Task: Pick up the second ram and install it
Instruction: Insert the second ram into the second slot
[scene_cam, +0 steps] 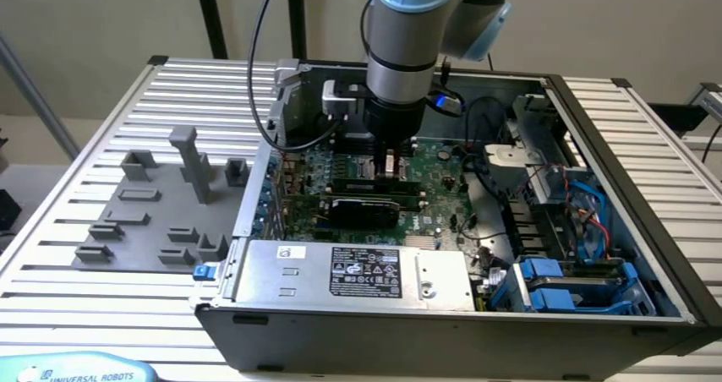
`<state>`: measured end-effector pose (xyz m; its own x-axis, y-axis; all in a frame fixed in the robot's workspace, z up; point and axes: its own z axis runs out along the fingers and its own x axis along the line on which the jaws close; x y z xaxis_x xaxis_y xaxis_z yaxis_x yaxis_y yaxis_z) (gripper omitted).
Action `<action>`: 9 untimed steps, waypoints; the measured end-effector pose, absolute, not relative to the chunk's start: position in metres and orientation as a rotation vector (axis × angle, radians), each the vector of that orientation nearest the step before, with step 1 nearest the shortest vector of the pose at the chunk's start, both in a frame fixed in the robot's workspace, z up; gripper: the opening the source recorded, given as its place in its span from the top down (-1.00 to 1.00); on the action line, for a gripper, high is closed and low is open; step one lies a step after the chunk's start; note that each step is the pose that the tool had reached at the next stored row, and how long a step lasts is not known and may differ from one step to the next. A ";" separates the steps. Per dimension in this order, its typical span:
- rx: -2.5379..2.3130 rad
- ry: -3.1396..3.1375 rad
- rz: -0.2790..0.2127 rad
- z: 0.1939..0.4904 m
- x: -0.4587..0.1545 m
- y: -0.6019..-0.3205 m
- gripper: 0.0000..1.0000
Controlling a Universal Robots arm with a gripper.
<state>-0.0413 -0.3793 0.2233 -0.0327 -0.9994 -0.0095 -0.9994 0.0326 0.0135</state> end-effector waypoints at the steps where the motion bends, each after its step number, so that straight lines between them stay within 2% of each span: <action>1: 2.183 -2.256 -0.027 0.223 -0.041 -0.379 0.73; 9: 2.185 -2.258 -0.031 0.222 -0.041 -0.379 0.73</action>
<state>-0.0414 -0.3788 0.2217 -0.0328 -0.9994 -0.0139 -0.9994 0.0326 0.0136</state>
